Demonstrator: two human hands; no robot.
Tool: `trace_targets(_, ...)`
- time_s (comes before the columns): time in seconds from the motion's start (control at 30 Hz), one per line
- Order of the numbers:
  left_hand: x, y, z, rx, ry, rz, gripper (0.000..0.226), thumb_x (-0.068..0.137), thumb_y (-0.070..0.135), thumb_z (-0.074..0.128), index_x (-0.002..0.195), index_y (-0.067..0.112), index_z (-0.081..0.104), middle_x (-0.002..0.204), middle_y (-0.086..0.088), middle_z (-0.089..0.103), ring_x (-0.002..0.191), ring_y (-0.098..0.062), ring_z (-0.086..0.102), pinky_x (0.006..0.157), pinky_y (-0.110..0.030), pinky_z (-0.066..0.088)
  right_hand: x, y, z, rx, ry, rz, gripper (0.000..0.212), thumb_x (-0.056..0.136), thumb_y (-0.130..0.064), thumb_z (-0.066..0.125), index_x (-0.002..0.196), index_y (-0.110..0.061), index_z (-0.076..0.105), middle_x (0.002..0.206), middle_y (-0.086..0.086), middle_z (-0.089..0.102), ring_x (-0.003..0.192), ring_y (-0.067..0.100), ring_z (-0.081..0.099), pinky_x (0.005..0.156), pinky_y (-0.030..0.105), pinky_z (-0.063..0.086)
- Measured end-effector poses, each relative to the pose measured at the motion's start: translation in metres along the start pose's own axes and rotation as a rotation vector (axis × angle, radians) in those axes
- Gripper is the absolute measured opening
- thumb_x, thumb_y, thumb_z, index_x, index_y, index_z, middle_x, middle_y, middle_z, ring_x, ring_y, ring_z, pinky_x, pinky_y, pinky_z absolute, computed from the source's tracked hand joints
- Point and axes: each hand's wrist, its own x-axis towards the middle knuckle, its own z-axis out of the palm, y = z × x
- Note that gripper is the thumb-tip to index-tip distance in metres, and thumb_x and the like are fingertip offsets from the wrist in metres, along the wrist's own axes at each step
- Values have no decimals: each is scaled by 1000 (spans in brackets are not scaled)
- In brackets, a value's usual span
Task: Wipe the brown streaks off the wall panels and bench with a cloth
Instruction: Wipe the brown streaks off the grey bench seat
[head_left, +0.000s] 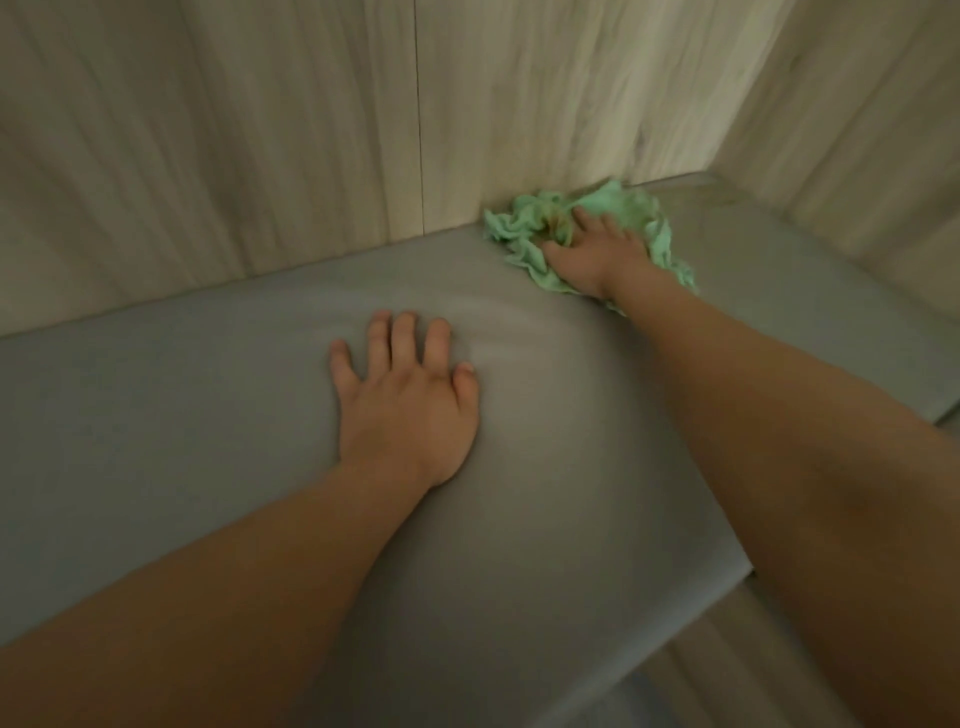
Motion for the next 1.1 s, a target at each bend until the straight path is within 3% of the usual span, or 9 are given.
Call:
trace_targets(0.3, 6, -5, -21, -309, -113, -82, 50, 107, 51, 24, 146, 26, 41, 159, -5, 33, 154, -20, 19, 125, -54, 1, -136, -31, 23, -15, -43, -212, 67, 104, -65, 25, 164, -39, 12, 173, -13, 2, 160, 21, 1, 128, 44, 2)
trace_targets(0.47, -18, -17, -55, -673, -131, -137, 36, 109, 39, 37, 127, 11, 52, 134, -18, 57, 129, -34, 51, 102, -37, 35, -251, -52, 37, 12, -34, -323, 68, 104, -66, 29, 164, -39, 14, 173, -13, 1, 160, 20, -2, 127, 41, -1)
trace_targets(0.53, -44, -22, -67, -612, -86, -146, 21, 104, 30, 48, 115, 13, 53, 115, -14, 61, 115, -34, 58, 87, -34, 39, -294, -59, 40, 13, -35, -418, 71, 102, -68, 29, 165, -37, 14, 173, -11, 0, 160, 19, -4, 128, 41, -2)
trace_targets(0.67, -87, -24, -73, -420, -37, 24, 21, 98, 21, 56, 115, 8, 60, 118, -19, 64, 110, -36, 60, 93, -37, 45, -345, -55, 43, 112, -111, -576, 85, 90, -76, 27, 164, -35, 21, 173, -10, 6, 159, 11, -1, 128, 34, -2)
trace_targets(0.73, -102, -24, -72, -362, -115, 166, 26, 97, 20, 57, 122, 10, 58, 121, -18, 59, 111, -36, 59, 94, -34, 43, -358, -47, 30, 487, -180, -474, 72, 91, -69, 42, 156, -38, 42, 165, -11, 33, 152, 4, 22, 125, 25, 14)
trace_targets(0.8, -112, -24, -76, -301, -207, 243, 36, 96, 18, 58, 132, 15, 55, 124, -17, 53, 113, -37, 58, 98, -33, 43, -370, -37, 19, 702, 7, -349, 43, 95, -49, 55, 131, -29, 66, 131, -8, 59, 124, 3, 50, 106, 20, 37)
trace_targets(0.9, -118, -24, -88, -190, -341, 255, 57, 92, 11, 58, 146, 25, 45, 129, -16, 51, 114, -37, 60, 96, -35, 46, -383, -28, 23, 454, 349, -204, 20, 88, -40, 52, 91, -22, 60, 92, -5, 57, 91, 18, 57, 79, 34, 47)
trace_targets(1.0, -121, -24, -99, -123, -420, 199, 60, 94, 19, 59, 150, 27, 40, 135, -18, 57, 119, -36, 60, 90, -31, 47, -399, -32, 44, 373, 284, -2, 32, 89, -51, 61, 99, -20, 55, 104, 1, 55, 98, 24, 56, 81, 37, 47)
trace_targets(1.1, -122, -20, -101, -192, -371, 44, 57, 100, 45, 54, 145, 11, 45, 138, -20, 58, 122, -36, 58, 88, -31, 43, -397, -31, 56, 374, 474, 156, 48, 91, -50, 67, 111, -8, 59, 114, 16, 55, 108, 38, 52, 95, 47, 47)
